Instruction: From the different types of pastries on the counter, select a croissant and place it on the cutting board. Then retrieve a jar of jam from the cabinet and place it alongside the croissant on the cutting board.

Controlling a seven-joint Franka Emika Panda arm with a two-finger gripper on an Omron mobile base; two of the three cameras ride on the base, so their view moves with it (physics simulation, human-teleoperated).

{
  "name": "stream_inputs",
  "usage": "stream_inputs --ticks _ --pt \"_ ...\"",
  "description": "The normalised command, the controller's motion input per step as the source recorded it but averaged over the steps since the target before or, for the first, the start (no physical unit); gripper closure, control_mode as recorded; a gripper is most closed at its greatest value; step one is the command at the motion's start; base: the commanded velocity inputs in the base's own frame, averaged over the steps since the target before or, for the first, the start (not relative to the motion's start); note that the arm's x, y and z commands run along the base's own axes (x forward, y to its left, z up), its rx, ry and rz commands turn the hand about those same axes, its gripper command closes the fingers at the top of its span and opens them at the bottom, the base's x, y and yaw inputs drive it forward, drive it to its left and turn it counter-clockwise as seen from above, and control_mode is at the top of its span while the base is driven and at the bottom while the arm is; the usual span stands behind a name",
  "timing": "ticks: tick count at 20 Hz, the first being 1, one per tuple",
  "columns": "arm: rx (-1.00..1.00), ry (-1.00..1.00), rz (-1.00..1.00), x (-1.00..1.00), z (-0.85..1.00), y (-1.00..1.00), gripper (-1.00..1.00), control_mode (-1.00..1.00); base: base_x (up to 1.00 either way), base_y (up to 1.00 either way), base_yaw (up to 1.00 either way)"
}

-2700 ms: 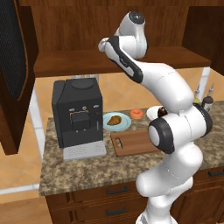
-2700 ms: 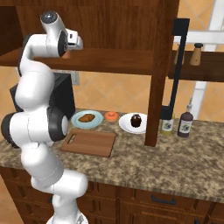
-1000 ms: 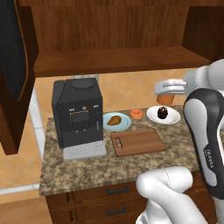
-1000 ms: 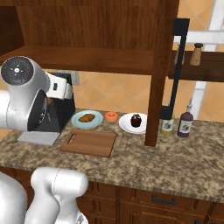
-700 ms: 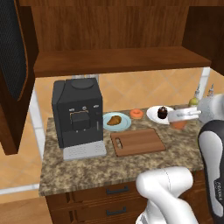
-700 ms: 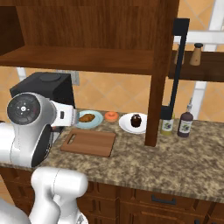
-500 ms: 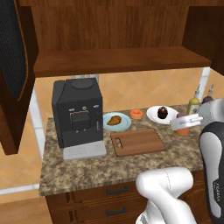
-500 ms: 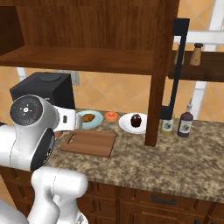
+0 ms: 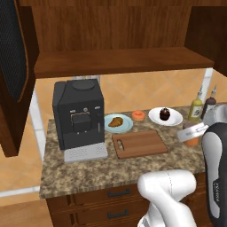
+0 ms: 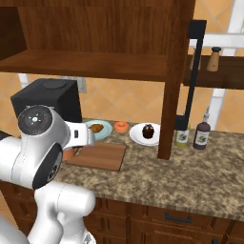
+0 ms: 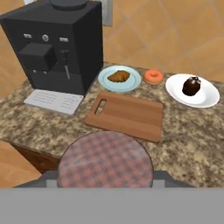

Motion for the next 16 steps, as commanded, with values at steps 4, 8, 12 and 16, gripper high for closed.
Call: stream_inputs --ticks 4,8,12,16 --pt "0.02 -0.31 -0.02 0.0 -1.0 0.02 1.0 -1.0 0.0 0.0 0.0" --pt "0.0 -0.39 -0.07 0.03 -1.0 0.08 1.0 -1.0 0.0 0.0 0.0" --pt "0.02 -0.43 -0.14 0.01 -1.0 0.27 1.0 -1.0 0.0 0.0 0.0" --pt "0.02 -0.41 -0.14 0.0 -1.0 0.42 1.0 -1.0 0.0 0.0 0.0"
